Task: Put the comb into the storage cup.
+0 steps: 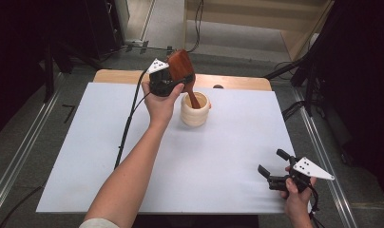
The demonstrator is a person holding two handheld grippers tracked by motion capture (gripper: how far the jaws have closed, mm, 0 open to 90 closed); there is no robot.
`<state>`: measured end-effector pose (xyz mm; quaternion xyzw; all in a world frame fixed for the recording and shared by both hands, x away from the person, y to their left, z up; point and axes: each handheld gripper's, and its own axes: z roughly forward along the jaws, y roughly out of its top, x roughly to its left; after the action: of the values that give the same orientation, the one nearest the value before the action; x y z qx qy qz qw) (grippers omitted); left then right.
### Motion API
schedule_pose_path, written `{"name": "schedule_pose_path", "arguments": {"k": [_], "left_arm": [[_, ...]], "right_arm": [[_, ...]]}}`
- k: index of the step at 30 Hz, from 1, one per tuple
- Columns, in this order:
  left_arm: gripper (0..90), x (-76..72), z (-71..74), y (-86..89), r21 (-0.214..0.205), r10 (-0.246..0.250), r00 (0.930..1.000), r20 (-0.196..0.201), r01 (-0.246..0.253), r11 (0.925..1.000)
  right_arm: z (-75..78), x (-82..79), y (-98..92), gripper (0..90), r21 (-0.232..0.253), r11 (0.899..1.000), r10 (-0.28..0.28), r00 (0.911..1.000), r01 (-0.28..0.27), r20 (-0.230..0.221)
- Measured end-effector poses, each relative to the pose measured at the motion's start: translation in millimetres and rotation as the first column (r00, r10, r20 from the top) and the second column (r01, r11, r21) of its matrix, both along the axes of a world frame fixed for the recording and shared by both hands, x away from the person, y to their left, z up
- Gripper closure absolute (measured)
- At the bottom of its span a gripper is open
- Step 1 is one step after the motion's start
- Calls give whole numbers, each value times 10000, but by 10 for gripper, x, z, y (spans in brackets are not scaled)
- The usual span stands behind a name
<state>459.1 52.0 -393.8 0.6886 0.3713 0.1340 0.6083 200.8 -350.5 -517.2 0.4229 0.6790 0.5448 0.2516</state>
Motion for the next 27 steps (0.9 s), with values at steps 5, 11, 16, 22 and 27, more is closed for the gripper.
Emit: {"name": "schedule_pose_path", "arguments": {"k": [5, 11, 16, 22, 27], "left_arm": [[543, 2, -53, -16, 19, -13, 10000, 7, 13, 10000], [542, 6, -114, -20, 34, 27, 10000, -47, -27, 10000], [540, 1, -179, -36, 85, 60, 9999, -152, -59, 9999], [538, 18, -249, -56, 78, -6, 9994, -344, 9, 10000], [538, 25, -305, -93, 121, -44, 9988, -480, 50, 9999]], "right_arm": [[0, 2, 0, 0, -14, 10000, -6, 10000, 6, 22], [0, 1, 0, 0, -9, 10000, 9, 10000, -9, 19], [-2, 3, 3, 0, -85, 10000, -22, 10000, 23, 42], [-2, 3, 4, 0, -87, 10000, -14, 10000, 14, 35], [-2, 4, 2, 0, -85, 10000, -15, 10000, 15, 48]]}}
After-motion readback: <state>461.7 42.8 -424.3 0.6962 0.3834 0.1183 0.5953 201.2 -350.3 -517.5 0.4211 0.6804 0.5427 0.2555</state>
